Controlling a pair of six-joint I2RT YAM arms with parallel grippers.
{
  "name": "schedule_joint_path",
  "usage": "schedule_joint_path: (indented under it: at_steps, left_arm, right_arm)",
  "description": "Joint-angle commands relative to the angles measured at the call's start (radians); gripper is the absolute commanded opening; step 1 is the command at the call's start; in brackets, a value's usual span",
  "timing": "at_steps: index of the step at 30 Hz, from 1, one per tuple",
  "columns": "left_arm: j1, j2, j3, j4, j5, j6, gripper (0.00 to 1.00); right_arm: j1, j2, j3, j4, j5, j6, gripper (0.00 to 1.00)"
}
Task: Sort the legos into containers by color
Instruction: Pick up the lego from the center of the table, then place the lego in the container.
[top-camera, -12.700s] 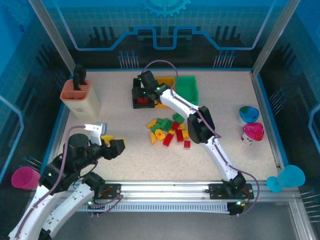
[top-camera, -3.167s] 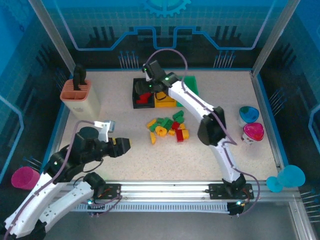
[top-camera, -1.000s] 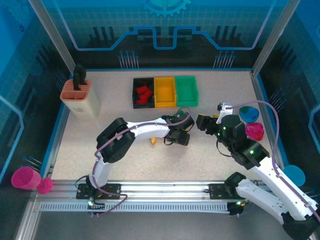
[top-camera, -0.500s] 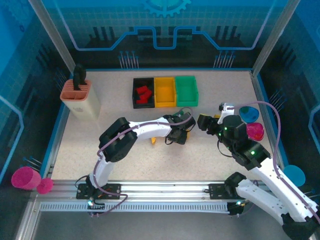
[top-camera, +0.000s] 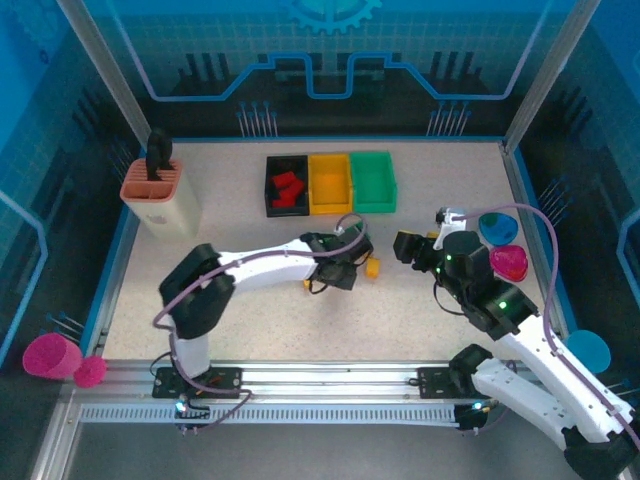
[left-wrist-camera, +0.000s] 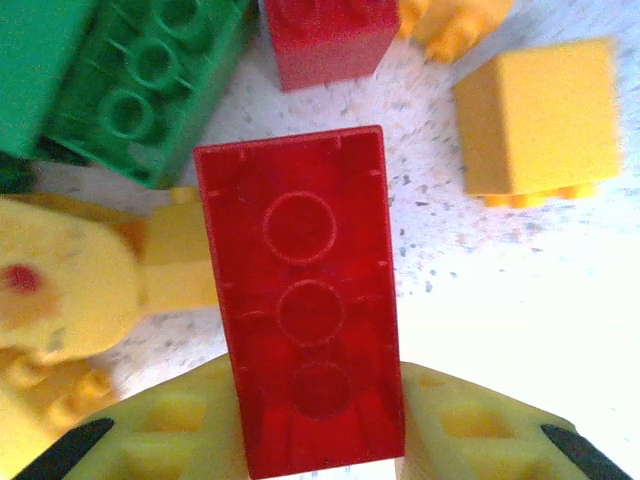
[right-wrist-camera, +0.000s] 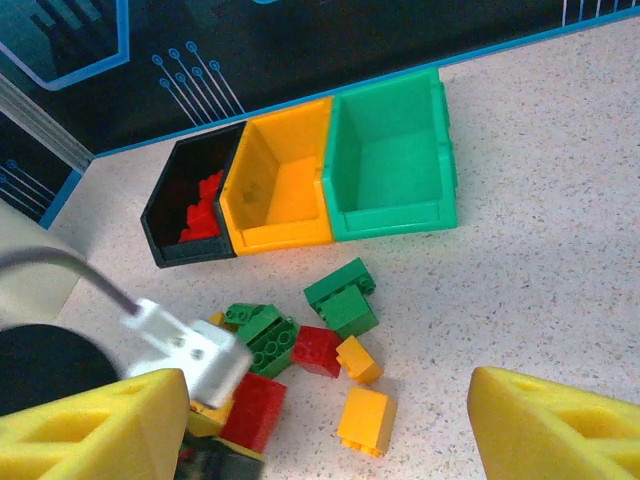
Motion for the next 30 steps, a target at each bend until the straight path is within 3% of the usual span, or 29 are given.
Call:
schedule_joint_path:
  at_steps: [1,5,12,20,30]
  left_arm:
    - [0.015,-0.138,-0.019,0.0,-0.042,0.002,0.32]
    - [0.078,-0.243,-0.029,0.011,0.0,0.014,0.32]
    - [0.304,-0.299,0.003,0.021,0.094,0.068,0.33]
    - [0.497,-0.164,0.067,0.052,0.204,0.068,0.32]
    - [0.603,0.125,0.352,-0.033,0.238,0.091,0.32]
  right_arm:
    - [-0.012,-0.009,-0.013,0.002,-0.002,0.021,0.75]
    - [-0.012,-0.011,-0.024,0.003,-0.011,0.034,0.75]
    - [-0.01,-0.036,-0.043,-0.018,-0.024,0.055,0.75]
    - [-0.01,-0.051,-0.083,-0.038,-0.052,0.076,0.75]
    - [-0.004,-0.063,-0.117,-0.052,-0.097,0.102,0.75]
